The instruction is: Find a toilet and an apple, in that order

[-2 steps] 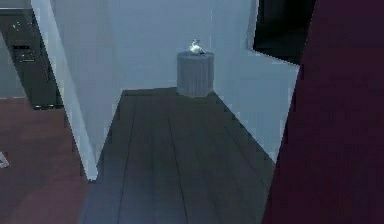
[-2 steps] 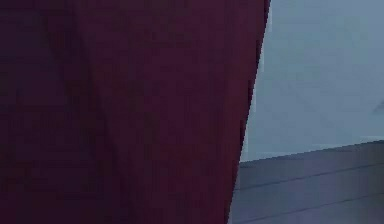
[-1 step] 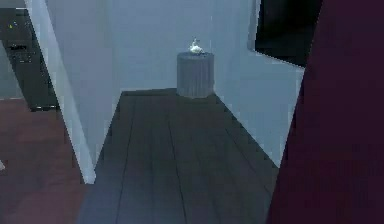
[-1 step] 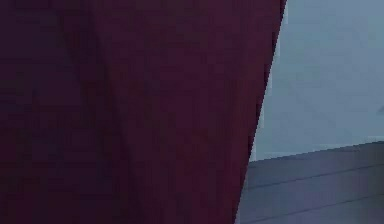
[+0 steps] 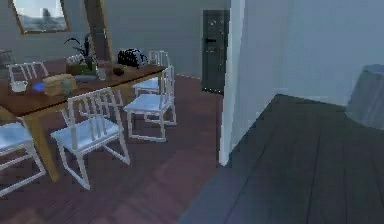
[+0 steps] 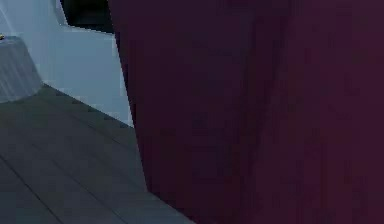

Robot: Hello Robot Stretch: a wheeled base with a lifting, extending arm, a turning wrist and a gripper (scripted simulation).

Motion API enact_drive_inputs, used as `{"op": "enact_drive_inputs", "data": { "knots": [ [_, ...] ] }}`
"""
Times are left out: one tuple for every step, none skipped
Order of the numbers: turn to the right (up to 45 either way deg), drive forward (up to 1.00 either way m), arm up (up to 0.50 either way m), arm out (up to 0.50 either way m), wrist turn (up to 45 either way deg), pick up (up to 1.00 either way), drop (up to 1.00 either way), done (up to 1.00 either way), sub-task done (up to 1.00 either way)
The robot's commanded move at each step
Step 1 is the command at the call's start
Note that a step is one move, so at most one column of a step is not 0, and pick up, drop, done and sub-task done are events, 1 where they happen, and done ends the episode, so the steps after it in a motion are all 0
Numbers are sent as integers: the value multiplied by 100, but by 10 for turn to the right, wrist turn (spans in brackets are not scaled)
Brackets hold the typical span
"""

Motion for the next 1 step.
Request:
{"op": "enact_drive_inputs", "data": {
  "knots": [
    [-360, 0, 0, 0, 0, 0, 0, 0, 0]
  ]
}}
